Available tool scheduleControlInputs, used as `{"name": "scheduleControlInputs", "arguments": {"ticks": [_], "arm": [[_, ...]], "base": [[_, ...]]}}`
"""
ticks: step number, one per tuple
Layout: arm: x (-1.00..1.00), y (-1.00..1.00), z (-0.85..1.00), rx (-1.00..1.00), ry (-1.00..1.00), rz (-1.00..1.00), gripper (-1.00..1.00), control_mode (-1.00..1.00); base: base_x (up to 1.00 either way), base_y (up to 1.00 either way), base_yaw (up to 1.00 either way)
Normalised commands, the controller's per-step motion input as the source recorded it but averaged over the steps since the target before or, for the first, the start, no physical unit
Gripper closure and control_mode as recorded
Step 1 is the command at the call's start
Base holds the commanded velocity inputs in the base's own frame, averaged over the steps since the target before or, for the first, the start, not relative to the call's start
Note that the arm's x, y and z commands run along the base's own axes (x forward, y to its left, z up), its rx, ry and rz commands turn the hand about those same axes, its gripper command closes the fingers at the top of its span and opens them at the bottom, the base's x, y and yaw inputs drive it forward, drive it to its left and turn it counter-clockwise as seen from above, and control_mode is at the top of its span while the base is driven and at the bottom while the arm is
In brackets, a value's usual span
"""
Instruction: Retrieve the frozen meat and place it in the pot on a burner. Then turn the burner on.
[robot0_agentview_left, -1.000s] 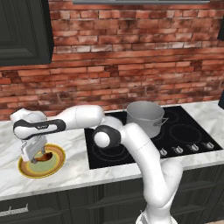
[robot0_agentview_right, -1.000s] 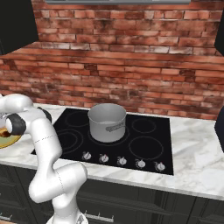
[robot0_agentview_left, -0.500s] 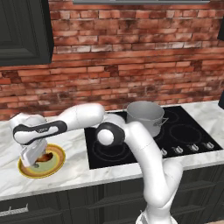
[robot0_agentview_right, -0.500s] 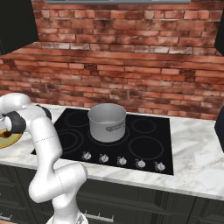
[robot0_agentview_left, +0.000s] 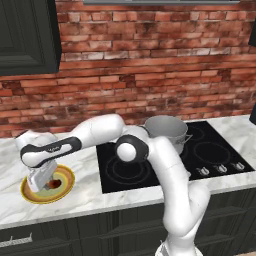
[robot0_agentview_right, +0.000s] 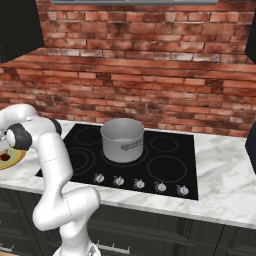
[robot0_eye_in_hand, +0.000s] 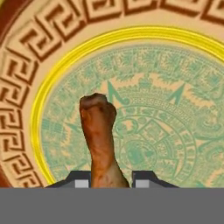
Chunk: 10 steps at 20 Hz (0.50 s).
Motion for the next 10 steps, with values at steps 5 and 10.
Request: {"name": "scheduleControlInputs", "arguments": {"ticks": [5, 10], "arm": [[-0.03, -0.56, 0.16, 0.09, -0.03, 0.0, 1.0, -1.0], [-0.1, -0.75, 0.46, 0.14, -0.11, 0.0, 1.0, -1.0]], "base": [[0.0, 0.0, 0.0], [0.0, 0.0, 0.0]]}}
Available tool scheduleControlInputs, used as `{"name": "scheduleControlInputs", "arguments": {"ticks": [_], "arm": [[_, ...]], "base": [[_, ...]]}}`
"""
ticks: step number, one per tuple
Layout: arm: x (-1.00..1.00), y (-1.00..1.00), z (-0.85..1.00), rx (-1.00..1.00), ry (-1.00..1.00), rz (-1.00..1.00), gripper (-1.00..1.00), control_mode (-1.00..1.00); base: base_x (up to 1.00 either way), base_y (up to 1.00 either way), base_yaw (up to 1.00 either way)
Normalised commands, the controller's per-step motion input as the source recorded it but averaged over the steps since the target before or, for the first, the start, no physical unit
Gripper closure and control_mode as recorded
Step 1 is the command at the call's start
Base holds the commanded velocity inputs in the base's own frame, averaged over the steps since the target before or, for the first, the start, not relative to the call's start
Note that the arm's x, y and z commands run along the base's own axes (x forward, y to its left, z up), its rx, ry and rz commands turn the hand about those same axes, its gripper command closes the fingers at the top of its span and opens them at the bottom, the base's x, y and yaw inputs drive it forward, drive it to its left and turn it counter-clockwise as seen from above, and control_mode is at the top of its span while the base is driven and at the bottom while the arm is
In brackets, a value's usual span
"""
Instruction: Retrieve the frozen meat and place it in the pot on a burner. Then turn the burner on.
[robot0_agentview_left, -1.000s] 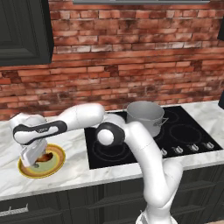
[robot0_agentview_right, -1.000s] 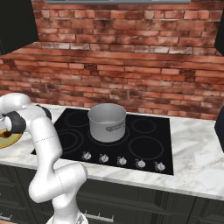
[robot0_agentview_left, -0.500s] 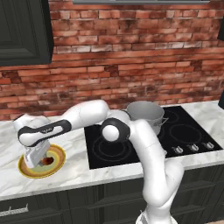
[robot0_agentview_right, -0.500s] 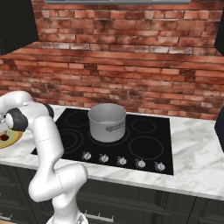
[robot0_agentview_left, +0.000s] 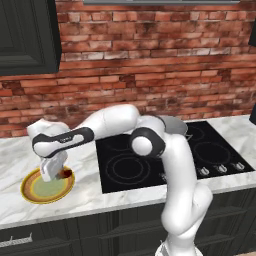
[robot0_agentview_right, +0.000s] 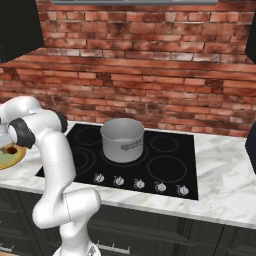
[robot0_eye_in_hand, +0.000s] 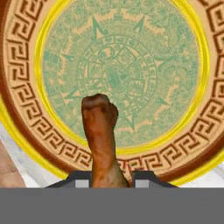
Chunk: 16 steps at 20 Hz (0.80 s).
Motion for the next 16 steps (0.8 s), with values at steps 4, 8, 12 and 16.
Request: {"name": "scheduleControlInputs", "arguments": {"ticks": [4, 8, 12, 16], "arm": [[-0.19, -0.84, 0.21, 0.08, -0.18, 0.0, 1.0, -1.0], [-0.14, -0.97, 0.27, 0.1, -0.21, -0.04, 1.0, -1.0], [0.0, -1.0, 0.5, 0.18, -0.07, -0.11, 1.0, -1.0], [0.0, -0.96, 0.8, 0.22, -0.01, -0.12, 1.0, -1.0]], "base": [[0.0, 0.0, 0.0], [0.0, 0.0, 0.0], [0.0, 0.0, 0.0], [0.0, 0.0, 0.0]]}}
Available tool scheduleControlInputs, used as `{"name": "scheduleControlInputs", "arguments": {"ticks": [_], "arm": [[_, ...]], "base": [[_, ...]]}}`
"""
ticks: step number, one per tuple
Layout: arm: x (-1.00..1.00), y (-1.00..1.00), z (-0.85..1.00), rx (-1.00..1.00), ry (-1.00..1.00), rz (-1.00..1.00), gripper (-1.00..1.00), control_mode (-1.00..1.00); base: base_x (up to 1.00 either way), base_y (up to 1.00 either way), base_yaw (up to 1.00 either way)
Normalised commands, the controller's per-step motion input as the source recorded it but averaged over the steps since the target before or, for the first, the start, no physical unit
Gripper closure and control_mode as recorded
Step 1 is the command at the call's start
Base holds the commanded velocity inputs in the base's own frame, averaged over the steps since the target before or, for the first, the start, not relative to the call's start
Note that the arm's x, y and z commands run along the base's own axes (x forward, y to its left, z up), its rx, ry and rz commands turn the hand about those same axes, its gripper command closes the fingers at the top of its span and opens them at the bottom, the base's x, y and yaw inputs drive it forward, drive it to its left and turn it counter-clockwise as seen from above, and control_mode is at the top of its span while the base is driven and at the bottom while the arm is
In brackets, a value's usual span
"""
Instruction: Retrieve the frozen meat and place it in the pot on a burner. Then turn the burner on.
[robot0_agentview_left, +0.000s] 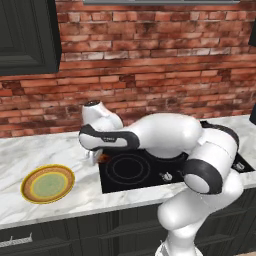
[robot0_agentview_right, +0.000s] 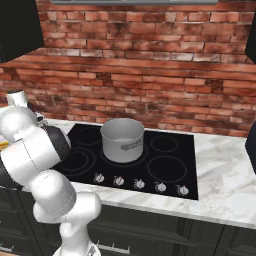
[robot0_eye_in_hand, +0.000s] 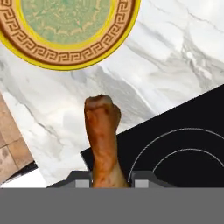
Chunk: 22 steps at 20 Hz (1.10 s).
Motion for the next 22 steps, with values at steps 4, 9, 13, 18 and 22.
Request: {"name": "scheduleControlInputs", "arguments": {"ticks": [4, 9, 13, 18, 22], "arm": [[0.0, -0.87, 0.74, 0.16, 0.0, -0.18, 1.0, -1.0], [0.0, -0.81, 0.82, 0.12, 0.0, -0.21, 1.0, -1.0], [0.0, -0.66, 0.79, 0.0, 0.06, -0.16, 1.0, -1.0], [0.12, -0.52, 0.53, -0.08, 0.13, -0.22, 1.0, -1.0], [0.31, -0.59, 0.2, -0.2, 0.16, -0.3, 1.0, -1.0]], "base": [[0.0, 0.0, 0.0], [0.0, 0.0, 0.0], [0.0, 0.0, 0.0], [0.0, 0.0, 0.0], [0.0, 0.0, 0.0]]}}
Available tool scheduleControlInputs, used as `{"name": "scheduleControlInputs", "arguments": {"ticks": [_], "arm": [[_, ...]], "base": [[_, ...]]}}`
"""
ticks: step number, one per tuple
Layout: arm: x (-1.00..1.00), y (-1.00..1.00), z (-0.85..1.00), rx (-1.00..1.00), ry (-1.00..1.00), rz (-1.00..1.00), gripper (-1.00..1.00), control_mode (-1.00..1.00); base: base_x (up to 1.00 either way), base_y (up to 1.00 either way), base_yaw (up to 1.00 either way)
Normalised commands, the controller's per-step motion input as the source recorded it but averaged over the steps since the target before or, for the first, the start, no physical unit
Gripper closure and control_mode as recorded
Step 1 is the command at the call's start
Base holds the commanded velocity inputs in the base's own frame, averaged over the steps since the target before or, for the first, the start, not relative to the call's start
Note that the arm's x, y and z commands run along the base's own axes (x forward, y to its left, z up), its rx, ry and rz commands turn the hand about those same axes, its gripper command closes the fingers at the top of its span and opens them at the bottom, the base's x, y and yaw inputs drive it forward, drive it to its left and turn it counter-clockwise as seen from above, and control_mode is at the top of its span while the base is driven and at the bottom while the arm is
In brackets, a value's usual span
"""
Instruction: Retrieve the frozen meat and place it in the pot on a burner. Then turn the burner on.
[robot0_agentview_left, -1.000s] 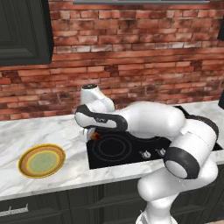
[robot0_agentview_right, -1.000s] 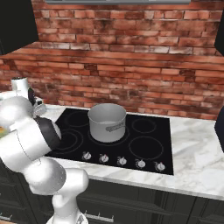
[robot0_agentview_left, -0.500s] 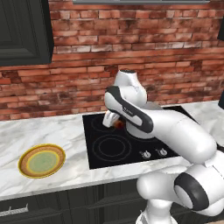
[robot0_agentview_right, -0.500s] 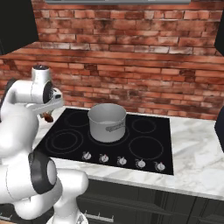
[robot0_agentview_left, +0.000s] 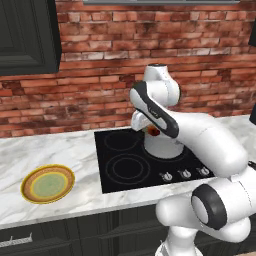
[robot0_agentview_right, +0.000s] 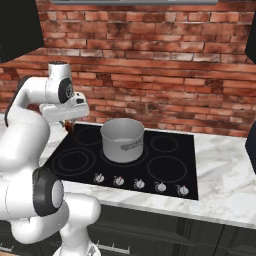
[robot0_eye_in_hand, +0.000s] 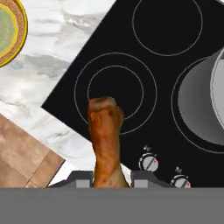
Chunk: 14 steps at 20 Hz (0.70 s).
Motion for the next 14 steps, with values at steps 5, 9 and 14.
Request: {"name": "scheduleControlInputs", "arguments": {"ticks": [5, 9, 14], "arm": [[0.41, -0.6, 0.0, -0.31, 0.09, -0.31, 1.0, -1.0], [0.28, -0.74, -0.18, -0.11, 0.0, -0.3, 1.0, -1.0], [0.47, -0.84, -0.02, 0.11, 0.01, -0.24, 1.0, -1.0]], "base": [[0.0, 0.0, 0.0], [0.0, 0.0, 0.0], [0.0, 0.0, 0.0]]}}
